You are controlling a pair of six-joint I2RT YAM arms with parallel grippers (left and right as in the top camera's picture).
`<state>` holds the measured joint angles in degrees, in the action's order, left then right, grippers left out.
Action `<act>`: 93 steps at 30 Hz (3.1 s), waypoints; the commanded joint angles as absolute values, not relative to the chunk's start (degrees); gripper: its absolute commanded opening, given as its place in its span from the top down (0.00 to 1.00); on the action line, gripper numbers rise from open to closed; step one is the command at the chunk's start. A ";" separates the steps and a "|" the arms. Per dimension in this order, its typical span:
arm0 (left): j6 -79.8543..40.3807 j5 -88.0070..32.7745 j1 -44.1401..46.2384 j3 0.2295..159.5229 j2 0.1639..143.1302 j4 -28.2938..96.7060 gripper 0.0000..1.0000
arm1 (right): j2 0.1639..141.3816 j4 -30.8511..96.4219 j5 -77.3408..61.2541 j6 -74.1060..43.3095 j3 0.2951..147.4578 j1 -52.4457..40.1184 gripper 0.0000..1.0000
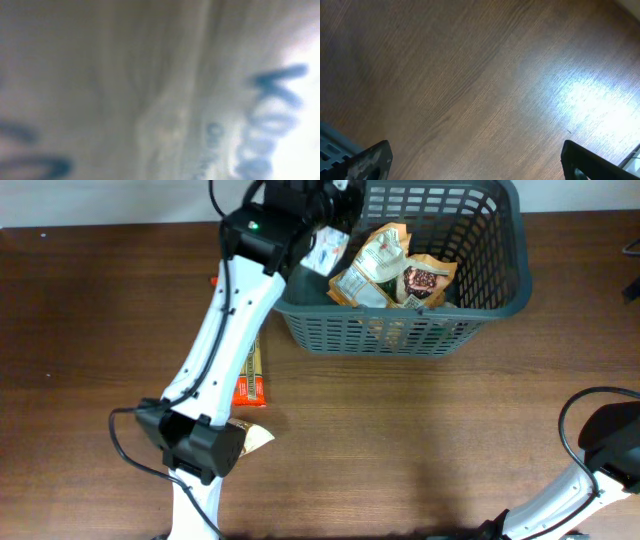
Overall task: Pack container
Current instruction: 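Carry the tissue packs into the basket and release, then move the left gripper back over the spaghetti package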
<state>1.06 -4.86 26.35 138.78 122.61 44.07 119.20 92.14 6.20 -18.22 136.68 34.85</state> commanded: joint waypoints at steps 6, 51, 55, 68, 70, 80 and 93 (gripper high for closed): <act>2.15 -4.19 26.09 128.57 122.93 41.08 0.88 | 118.48 92.09 6.48 -18.76 136.33 34.79 0.01; -2.48 15.97 8.45 139.46 100.38 74.96 0.01 | 118.48 92.09 6.48 -18.74 136.33 34.79 0.01; -6.42 9.93 3.70 137.78 102.24 81.67 0.01 | 118.48 92.09 6.48 -18.76 136.33 34.79 0.01; -2.39 -6.24 -1.28 127.33 114.34 81.30 0.01 | 118.48 92.09 6.48 -18.76 136.33 34.79 0.01; -1.69 -8.16 -1.15 126.72 116.75 80.84 0.01 | 118.48 92.09 6.48 -18.76 136.33 34.79 0.01; -1.74 -11.22 -1.13 126.56 128.22 80.95 0.01 | 118.48 92.09 6.48 -18.74 136.33 34.79 0.01; -8.97 -6.98 3.57 126.56 134.41 79.24 0.01 | 118.48 92.09 6.48 -18.76 136.33 34.79 0.01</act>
